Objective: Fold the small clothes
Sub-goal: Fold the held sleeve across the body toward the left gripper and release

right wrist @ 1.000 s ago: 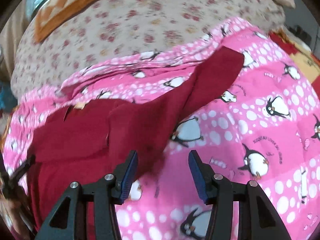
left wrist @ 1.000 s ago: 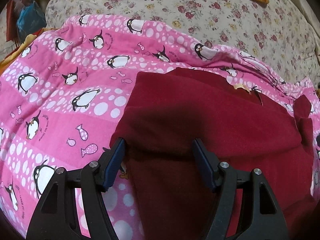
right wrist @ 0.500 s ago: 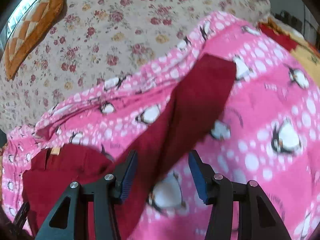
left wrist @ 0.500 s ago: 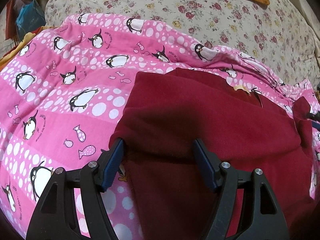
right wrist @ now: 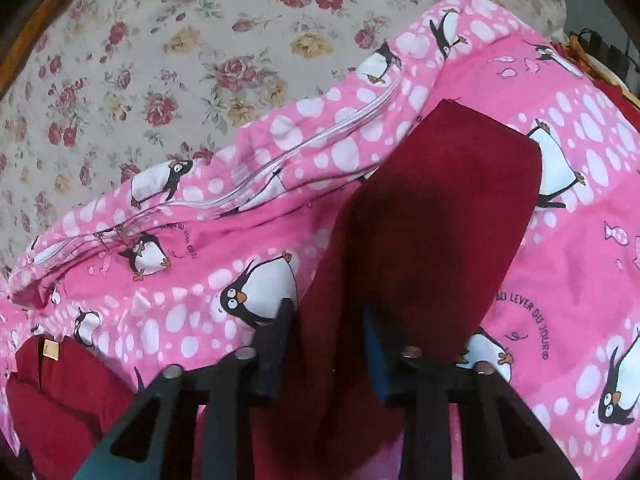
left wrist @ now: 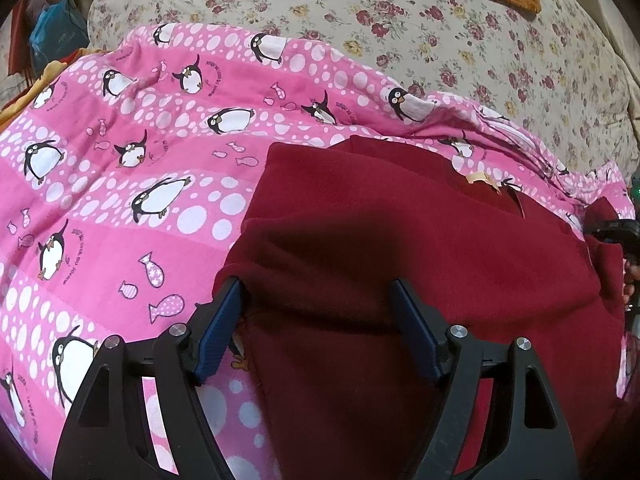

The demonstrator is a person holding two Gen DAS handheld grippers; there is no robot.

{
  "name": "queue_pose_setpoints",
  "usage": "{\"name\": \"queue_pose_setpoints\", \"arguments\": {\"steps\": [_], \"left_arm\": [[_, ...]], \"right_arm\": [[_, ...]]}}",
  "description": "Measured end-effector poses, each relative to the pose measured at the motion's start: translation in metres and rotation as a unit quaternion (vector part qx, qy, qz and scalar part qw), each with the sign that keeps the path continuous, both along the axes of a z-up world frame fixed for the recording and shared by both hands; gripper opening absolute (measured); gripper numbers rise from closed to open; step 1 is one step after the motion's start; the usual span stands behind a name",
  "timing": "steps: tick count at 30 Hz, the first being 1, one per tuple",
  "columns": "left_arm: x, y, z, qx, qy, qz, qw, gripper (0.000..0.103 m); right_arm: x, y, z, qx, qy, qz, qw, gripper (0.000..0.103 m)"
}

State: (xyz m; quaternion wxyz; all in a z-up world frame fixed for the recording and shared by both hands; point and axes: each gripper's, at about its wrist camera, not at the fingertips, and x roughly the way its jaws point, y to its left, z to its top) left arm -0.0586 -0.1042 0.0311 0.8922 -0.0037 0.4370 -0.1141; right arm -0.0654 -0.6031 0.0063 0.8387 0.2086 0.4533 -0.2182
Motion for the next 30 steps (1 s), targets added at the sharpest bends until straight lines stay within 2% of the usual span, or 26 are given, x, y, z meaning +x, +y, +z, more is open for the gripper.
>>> {"name": "queue_pose_setpoints", "arguments": {"steps": [1, 2, 8, 16, 24, 27, 30], "left_arm": [[0.000, 0.000, 0.000, 0.000, 0.000, 0.000, 1.0000, 0.076], [0.000, 0.000, 0.000, 0.000, 0.000, 0.000, 1.0000, 0.076], [-0.003, 0.002, 0.003, -0.005, -0.004, 0.001, 1.0000, 0.076], [-0.010, 0.001, 0.010, -0.009, -0.020, -0.004, 0.9998, 0.076], [-0.013, 0.004, 0.013, -0.019, -0.021, 0.000, 0.9996, 0.076], [-0.013, 0.005, 0.013, -0.019, -0.021, 0.000, 0.9996, 0.076], [-0.013, 0.006, 0.013, -0.022, -0.019, 0.000, 0.9996, 0.076]], "right_arm": [[-0.002, -0.001, 0.003, 0.012, -0.006, 0.007, 1.000, 0.010], [-0.005, -0.001, 0.005, 0.018, -0.010, 0.011, 1.000, 0.007], [-0.031, 0.007, 0.042, 0.053, -0.060, 0.028, 0.996, 0.006], [-0.056, 0.047, 0.098, 0.055, -0.114, 0.089, 0.988, 0.006], [-0.074, 0.136, 0.137, 0.047, -0.145, 0.214, 0.965, 0.006], [-0.077, 0.183, 0.137, 0.054, -0.142, 0.272, 0.950, 0.006], [-0.079, 0.225, 0.122, 0.063, -0.127, 0.323, 0.936, 0.006]]}}
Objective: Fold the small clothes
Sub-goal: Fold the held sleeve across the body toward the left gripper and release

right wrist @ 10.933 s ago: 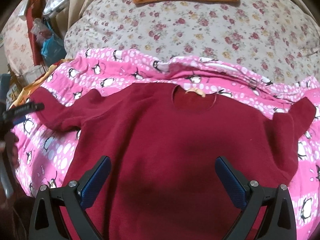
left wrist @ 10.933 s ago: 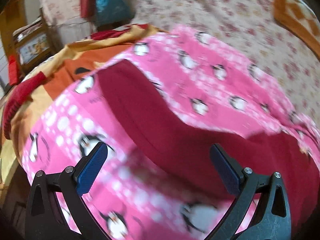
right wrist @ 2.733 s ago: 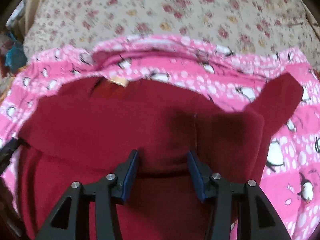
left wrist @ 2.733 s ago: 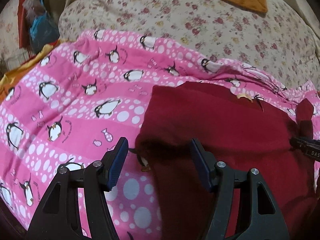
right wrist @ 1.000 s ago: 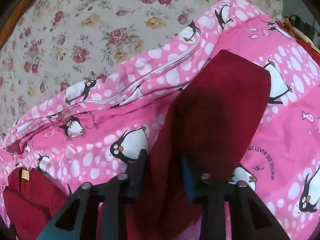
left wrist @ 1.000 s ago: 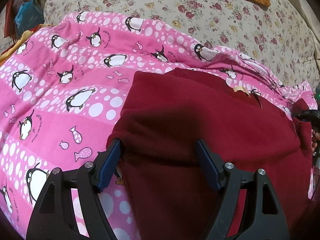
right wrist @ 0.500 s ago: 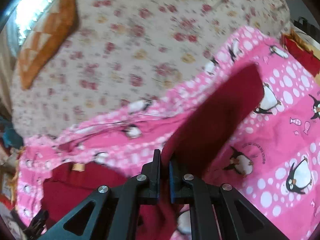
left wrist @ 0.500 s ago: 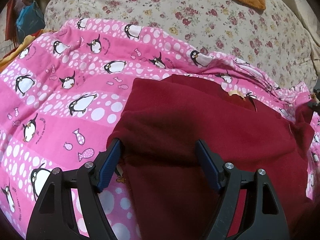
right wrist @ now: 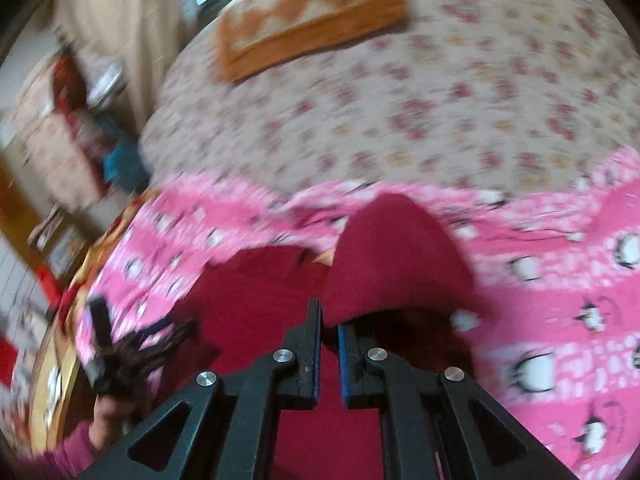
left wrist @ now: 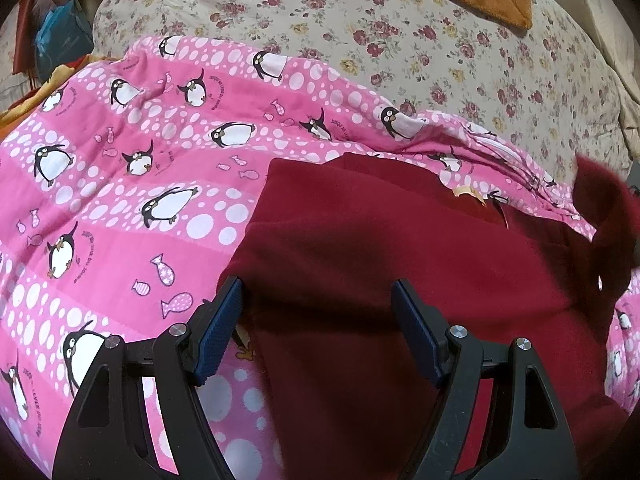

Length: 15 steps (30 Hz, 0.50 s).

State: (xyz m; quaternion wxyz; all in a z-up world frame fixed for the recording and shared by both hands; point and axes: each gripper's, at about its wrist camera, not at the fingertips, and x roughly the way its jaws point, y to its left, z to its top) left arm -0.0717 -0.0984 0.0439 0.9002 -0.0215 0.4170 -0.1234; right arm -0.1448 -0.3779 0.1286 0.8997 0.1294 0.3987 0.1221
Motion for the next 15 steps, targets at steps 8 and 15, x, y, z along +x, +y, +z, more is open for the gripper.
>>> {"name": "queue_pose_setpoints", "arguments": {"steps": [8, 15], "left_arm": [[0.000, 0.004, 0.002, -0.013, 0.000, 0.003, 0.9999, 0.076], [-0.004, 0.007, 0.010, -0.028, -0.012, 0.007, 0.9995, 0.076]], "right_arm": [[-0.016, 0.075, -0.095, -0.005, 0.122, 0.108, 0.987, 0.028], [-0.033, 0.057, -0.075, 0.026, 0.075, 0.068, 0.995, 0.045]]}}
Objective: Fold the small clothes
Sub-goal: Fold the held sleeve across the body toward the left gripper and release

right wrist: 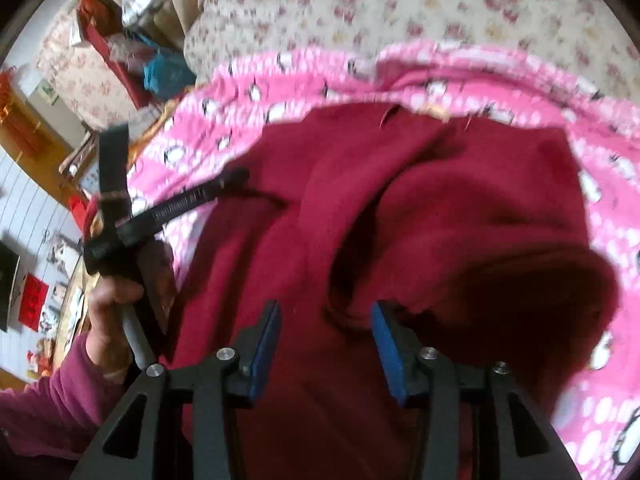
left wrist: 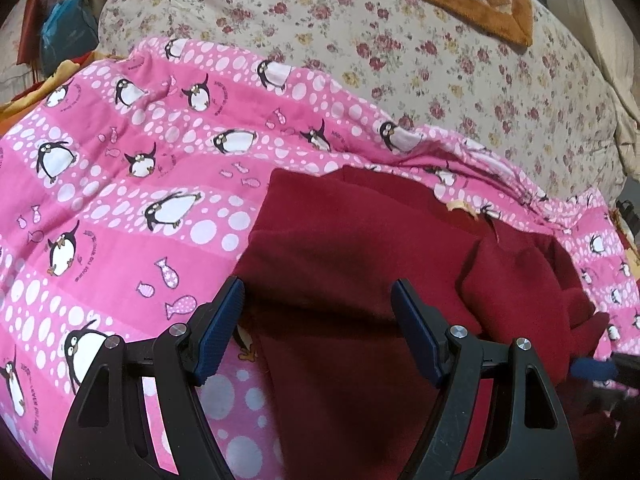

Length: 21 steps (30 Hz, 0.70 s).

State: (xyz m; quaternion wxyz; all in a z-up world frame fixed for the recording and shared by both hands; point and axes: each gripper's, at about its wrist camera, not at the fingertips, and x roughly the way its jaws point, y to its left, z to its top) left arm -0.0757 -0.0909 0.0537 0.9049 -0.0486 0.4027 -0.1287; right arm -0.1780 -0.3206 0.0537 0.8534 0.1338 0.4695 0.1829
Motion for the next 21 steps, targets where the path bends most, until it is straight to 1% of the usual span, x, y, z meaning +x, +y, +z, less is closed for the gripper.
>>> {"name": "queue_pose_setpoints", "arguments": {"steps": [2, 4, 5, 7, 9, 11, 13, 15, 16, 17, 18, 19, 21], "left_arm": [[-0.002, 0.004, 0.004, -0.013, -0.008, 0.000, 0.9999, 0.076], [-0.002, 0.009, 0.008, -0.027, -0.014, 0.003, 0.9995, 0.076], [-0.002, 0.012, 0.009, -0.035, -0.014, 0.004, 0.9993, 0.076], [0.001, 0.020, 0.010, -0.048, -0.009, 0.009, 0.9988, 0.076], [0.004, 0.029, 0.009, -0.058, -0.002, 0.020, 0.9981, 0.076], [0.006, 0.037, 0.009, -0.066, 0.002, 0.029, 0.9974, 0.076], [0.007, 0.047, 0.010, -0.081, 0.004, 0.039, 0.9959, 0.076], [0.008, 0.057, 0.010, -0.102, 0.008, 0.048, 0.9936, 0.076], [0.007, 0.060, 0.010, -0.109, 0.011, 0.049, 0.9927, 0.076], [0.006, 0.062, 0.009, -0.116, 0.014, 0.047, 0.9920, 0.076], [0.005, 0.062, 0.009, -0.118, 0.017, 0.044, 0.9919, 0.076], [0.003, 0.062, 0.009, -0.118, 0.018, 0.040, 0.9921, 0.076], [0.000, 0.059, 0.010, -0.111, 0.019, 0.031, 0.9932, 0.076]], "right_arm": [[0.007, -0.004, 0.007, 0.017, -0.010, -0.016, 1.000, 0.045], [0.023, 0.000, 0.012, 0.026, -0.013, -0.018, 0.999, 0.045], [0.029, 0.005, 0.010, 0.025, -0.014, -0.015, 0.999, 0.045], [0.048, 0.020, 0.003, 0.005, -0.011, -0.016, 1.000, 0.045], [0.061, 0.035, 0.000, -0.003, -0.025, -0.017, 1.000, 0.045], [0.058, 0.052, 0.005, 0.002, -0.042, 0.016, 0.999, 0.045], [0.042, 0.080, 0.013, 0.002, -0.065, 0.085, 0.994, 0.045], [0.024, 0.103, 0.013, -0.014, -0.071, 0.140, 0.987, 0.045], [0.014, 0.113, 0.011, -0.034, -0.071, 0.163, 0.983, 0.045], [0.006, 0.119, 0.007, -0.054, -0.067, 0.177, 0.980, 0.045], [0.001, 0.121, 0.004, -0.063, -0.063, 0.182, 0.979, 0.045], [-0.005, 0.120, 0.001, -0.068, -0.055, 0.181, 0.980, 0.045], [-0.012, 0.113, 0.000, -0.064, -0.049, 0.170, 0.982, 0.045]]}}
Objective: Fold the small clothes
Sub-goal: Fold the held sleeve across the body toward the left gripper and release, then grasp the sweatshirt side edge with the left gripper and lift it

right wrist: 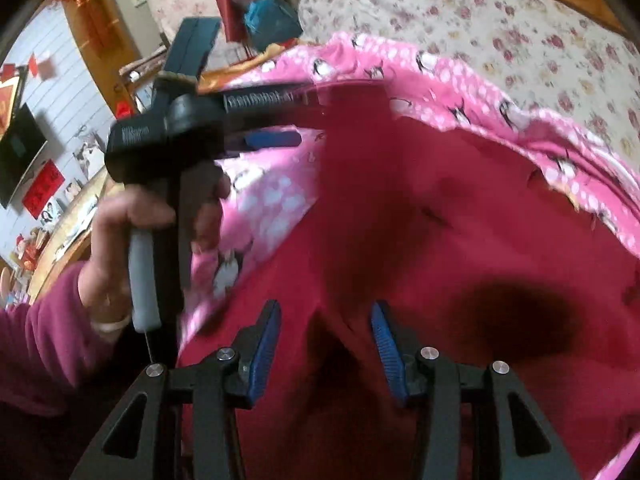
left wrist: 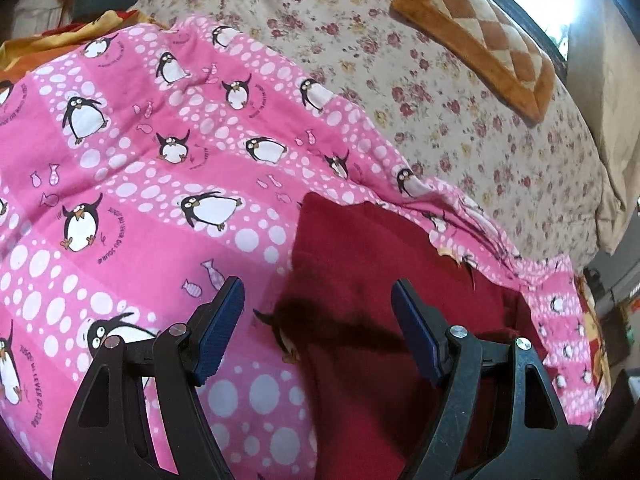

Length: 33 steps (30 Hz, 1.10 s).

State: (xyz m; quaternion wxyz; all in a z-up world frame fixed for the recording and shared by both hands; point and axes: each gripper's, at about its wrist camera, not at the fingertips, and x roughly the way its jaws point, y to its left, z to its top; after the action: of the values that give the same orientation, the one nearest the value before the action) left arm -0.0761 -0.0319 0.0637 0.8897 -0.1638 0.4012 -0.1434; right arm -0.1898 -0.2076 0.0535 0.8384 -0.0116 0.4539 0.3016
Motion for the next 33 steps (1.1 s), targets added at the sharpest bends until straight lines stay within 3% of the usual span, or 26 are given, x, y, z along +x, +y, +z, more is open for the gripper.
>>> {"name": "queue_pose_setpoints", "arguments": {"steps": [2, 6, 8, 11, 16, 21, 23, 26, 33], "left_arm": [[-0.003, 0.001, 0.000, -0.012, 0.008, -0.011, 0.9998, 0.076], [-0.014, 0.014, 0.001, -0.072, 0.041, -0.026, 0.9962, 0.076], [-0.019, 0.022, 0.008, -0.091, 0.036, -0.016, 0.9950, 0.076], [-0.024, 0.025, 0.015, -0.089, 0.033, -0.008, 0.9954, 0.076], [-0.034, 0.006, -0.003, -0.063, 0.084, -0.043, 0.9936, 0.076], [-0.048, 0.000, -0.003, -0.078, 0.092, -0.060, 0.9909, 0.076], [-0.050, 0.002, -0.002, -0.085, 0.093, -0.056, 0.9905, 0.076], [-0.048, 0.014, -0.003, -0.130, 0.097, -0.042, 0.9858, 0.076], [-0.043, 0.038, -0.013, -0.176, 0.119, 0.005, 0.9771, 0.077]], "right_arm": [[-0.008, -0.013, 0.002, 0.018, 0.009, -0.019, 1.000, 0.045], [-0.022, -0.039, 0.009, 0.032, 0.011, -0.055, 0.998, 0.046], [-0.032, -0.053, 0.013, 0.035, 0.008, -0.072, 0.997, 0.047], [-0.043, -0.075, 0.017, 0.035, 0.007, -0.101, 0.994, 0.052], [-0.057, -0.116, 0.018, 0.032, 0.009, -0.159, 0.987, 0.055], [-0.065, -0.158, 0.012, 0.031, 0.023, -0.217, 0.975, 0.060], [-0.067, -0.166, 0.009, 0.040, 0.030, -0.228, 0.972, 0.061], [-0.068, -0.173, 0.009, 0.045, 0.030, -0.236, 0.970, 0.061], [-0.067, -0.162, 0.010, 0.042, 0.025, -0.219, 0.974, 0.061]]}}
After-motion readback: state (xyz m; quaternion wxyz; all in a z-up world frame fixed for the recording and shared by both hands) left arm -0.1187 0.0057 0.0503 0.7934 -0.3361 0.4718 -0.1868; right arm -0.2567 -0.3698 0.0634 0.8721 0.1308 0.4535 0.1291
